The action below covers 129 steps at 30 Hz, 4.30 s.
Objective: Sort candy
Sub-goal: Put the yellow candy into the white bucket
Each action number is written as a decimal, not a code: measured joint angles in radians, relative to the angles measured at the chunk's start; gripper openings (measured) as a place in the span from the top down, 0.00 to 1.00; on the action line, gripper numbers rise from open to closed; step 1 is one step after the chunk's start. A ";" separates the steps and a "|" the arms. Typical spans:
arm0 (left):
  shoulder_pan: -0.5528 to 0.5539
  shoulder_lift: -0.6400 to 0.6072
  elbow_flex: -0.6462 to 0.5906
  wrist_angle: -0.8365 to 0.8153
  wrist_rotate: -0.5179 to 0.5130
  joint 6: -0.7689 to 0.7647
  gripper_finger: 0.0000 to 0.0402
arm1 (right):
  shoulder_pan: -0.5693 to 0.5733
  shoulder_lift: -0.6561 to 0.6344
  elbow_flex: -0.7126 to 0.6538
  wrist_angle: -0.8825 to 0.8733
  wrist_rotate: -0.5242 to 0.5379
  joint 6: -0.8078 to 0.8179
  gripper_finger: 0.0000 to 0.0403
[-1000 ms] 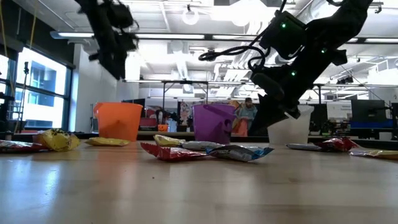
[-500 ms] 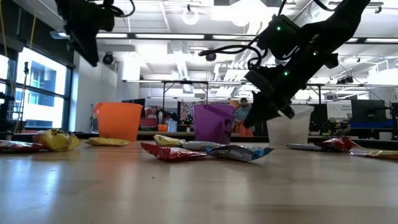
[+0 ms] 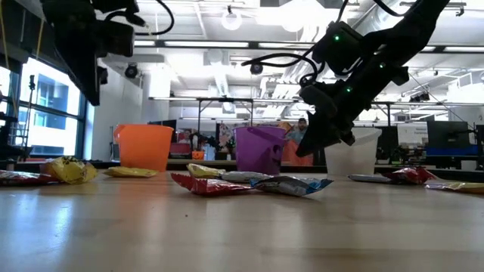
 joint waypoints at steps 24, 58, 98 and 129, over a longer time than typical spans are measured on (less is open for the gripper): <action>-0.295 0.282 -0.181 0.302 -0.171 -0.087 0.47 | 0.000 0.000 0.000 -0.006 -0.003 -0.001 1.00; 0.208 0.182 -0.128 1.057 0.083 -0.252 1.00 | 0.001 0.000 0.074 0.511 -0.049 0.124 0.96; 0.205 0.351 0.140 1.123 -0.082 -0.194 0.98 | 0.004 0.004 0.506 -0.047 0.208 -0.228 0.99; 0.245 0.151 -0.023 1.023 -0.114 -0.042 0.74 | -0.258 -0.190 0.505 -0.580 0.346 -0.097 1.00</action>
